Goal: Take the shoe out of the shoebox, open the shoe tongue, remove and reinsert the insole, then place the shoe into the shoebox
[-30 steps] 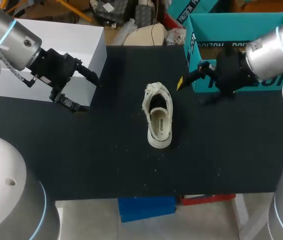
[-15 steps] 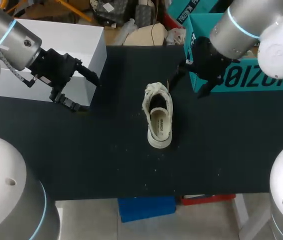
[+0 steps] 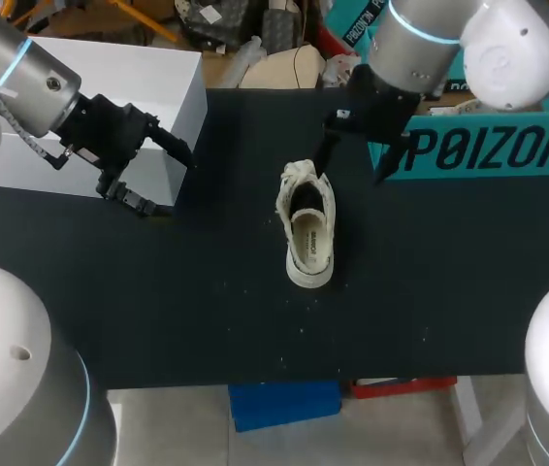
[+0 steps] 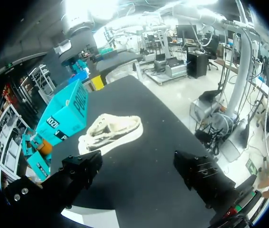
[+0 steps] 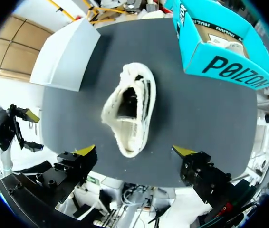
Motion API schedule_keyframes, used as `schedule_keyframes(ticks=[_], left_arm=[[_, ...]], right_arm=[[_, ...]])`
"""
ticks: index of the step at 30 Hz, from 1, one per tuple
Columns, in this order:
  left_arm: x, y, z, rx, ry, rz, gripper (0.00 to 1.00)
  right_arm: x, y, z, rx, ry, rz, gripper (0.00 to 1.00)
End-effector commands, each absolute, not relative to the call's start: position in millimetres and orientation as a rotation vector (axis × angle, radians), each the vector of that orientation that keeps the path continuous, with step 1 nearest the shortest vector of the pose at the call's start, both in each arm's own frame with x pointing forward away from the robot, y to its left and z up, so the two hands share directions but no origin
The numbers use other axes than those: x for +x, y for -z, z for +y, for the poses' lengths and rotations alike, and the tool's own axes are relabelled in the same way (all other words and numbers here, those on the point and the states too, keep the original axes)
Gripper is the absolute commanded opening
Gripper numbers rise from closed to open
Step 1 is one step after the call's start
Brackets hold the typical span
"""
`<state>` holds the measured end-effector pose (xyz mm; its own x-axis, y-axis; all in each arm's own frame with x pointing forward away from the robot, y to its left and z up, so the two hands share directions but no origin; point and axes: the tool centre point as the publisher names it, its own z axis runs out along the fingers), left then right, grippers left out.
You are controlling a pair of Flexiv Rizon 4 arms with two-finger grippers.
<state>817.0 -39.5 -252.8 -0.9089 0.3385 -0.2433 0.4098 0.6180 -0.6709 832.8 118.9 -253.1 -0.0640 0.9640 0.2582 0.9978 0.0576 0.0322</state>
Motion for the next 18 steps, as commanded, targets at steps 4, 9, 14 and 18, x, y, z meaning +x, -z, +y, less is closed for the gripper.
schedule_keyframes(ticks=[4, 9, 14, 18], left_arm=[[816.4, 253.2, -40.0, 0.634, 1.168, 2.74, 1.0], [816.4, 253.2, -40.0, 0.634, 1.168, 2.74, 1.0], [816.4, 253.2, -40.0, 0.634, 1.168, 2.74, 1.0], [816.4, 253.2, -40.0, 0.634, 1.168, 2.74, 1.0]], right_arm=[[849.9, 259.2, 127.3, -2.01, 0.207, -2.34, 1.0], [857.2, 267.5, 130.9, -1.994, 0.159, -2.402, 1.0], [858.7, 279.6, 132.3, -2.052, 0.145, -2.419, 0.87], [861.3, 291.0, 134.2, -2.104, 0.179, -2.403, 0.85]])
